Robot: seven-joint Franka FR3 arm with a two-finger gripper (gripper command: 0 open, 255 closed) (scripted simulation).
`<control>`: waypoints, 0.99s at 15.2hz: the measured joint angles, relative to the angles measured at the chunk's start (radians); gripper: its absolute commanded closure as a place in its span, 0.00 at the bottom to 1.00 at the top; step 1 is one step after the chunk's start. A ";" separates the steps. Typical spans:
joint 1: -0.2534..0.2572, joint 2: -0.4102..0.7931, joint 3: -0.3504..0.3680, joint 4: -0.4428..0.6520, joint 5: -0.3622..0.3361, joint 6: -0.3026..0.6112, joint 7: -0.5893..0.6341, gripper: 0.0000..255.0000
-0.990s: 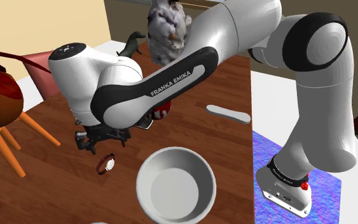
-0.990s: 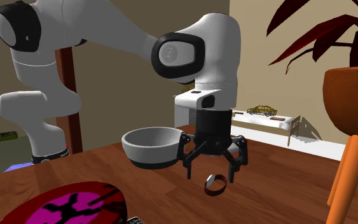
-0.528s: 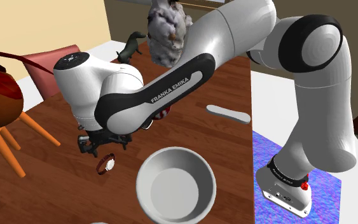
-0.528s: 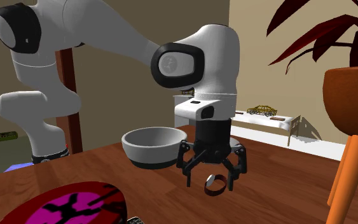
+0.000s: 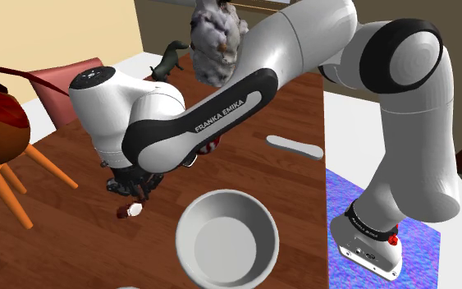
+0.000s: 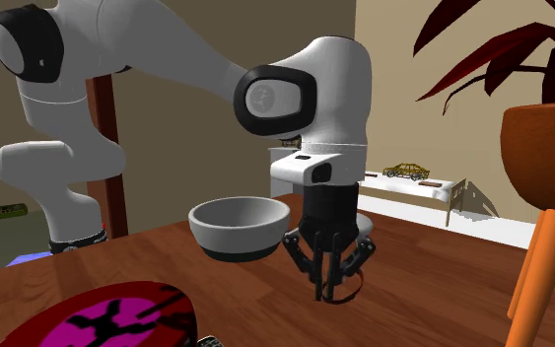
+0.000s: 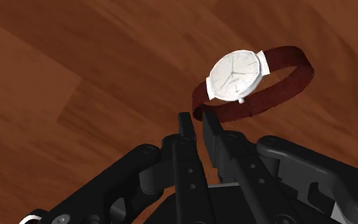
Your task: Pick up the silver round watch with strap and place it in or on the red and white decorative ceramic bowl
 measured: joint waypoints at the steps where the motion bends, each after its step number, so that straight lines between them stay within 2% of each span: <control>1: 0.000 0.001 0.000 0.000 0.000 0.000 0.000 1.00; 8: -0.002 -0.007 0.003 0.001 0.005 -0.009 -0.003 1.00; 15: -0.004 -0.038 0.017 0.047 0.028 -0.081 -0.020 1.00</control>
